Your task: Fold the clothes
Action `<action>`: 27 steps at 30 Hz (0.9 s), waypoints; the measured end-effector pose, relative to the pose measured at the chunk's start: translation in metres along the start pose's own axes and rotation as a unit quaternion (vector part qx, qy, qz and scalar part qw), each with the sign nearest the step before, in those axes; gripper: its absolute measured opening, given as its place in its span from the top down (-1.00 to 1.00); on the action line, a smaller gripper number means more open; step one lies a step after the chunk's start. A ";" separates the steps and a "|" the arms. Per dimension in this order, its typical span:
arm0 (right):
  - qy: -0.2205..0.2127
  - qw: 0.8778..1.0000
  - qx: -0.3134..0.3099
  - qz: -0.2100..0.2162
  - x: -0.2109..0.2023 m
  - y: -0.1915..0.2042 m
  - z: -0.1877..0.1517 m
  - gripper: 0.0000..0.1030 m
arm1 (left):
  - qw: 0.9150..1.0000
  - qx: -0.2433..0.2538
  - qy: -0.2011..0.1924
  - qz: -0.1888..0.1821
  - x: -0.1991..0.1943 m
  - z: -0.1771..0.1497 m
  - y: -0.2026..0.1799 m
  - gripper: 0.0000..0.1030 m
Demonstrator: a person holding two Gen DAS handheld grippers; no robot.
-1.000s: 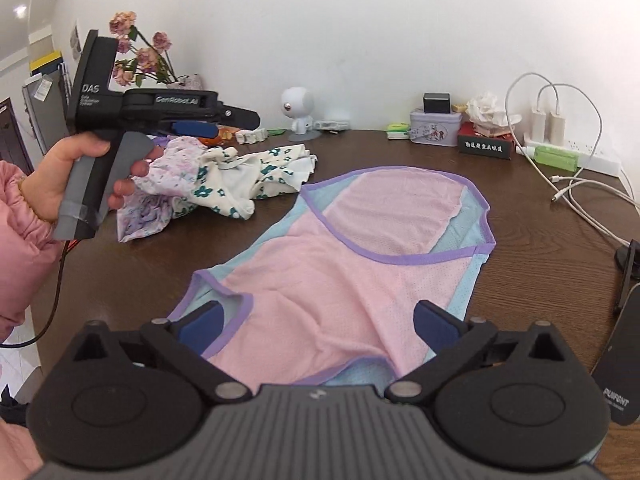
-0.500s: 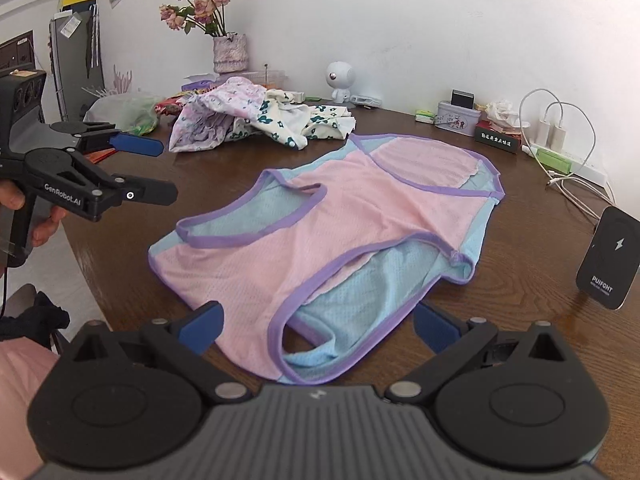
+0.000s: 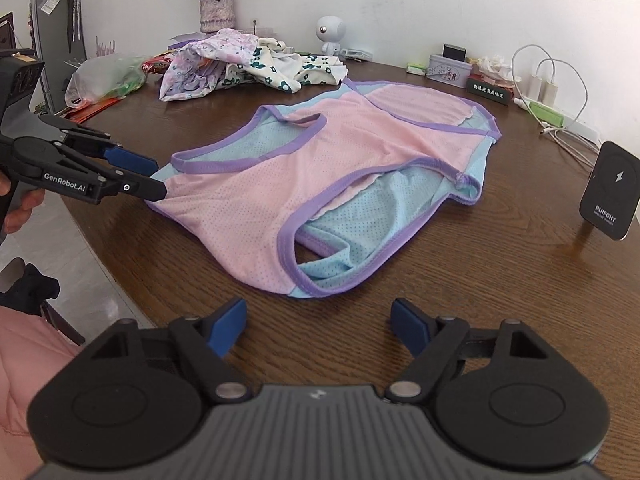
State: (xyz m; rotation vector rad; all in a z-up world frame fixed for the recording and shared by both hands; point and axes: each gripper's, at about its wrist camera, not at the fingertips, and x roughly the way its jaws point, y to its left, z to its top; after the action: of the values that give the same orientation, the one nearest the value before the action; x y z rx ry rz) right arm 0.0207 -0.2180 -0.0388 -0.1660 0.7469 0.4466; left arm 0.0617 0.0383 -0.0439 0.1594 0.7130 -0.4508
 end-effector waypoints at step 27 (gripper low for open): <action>-0.072 0.995 0.030 0.064 -0.040 -0.029 0.067 0.90 | 0.997 -0.015 -0.075 -0.026 -0.041 0.053 0.007 0.97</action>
State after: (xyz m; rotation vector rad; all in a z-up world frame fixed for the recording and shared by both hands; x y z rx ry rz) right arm 0.0492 -0.2372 0.0368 -0.0292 0.6295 0.5524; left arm 0.0686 0.0433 0.0230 0.0786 0.5764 -0.4966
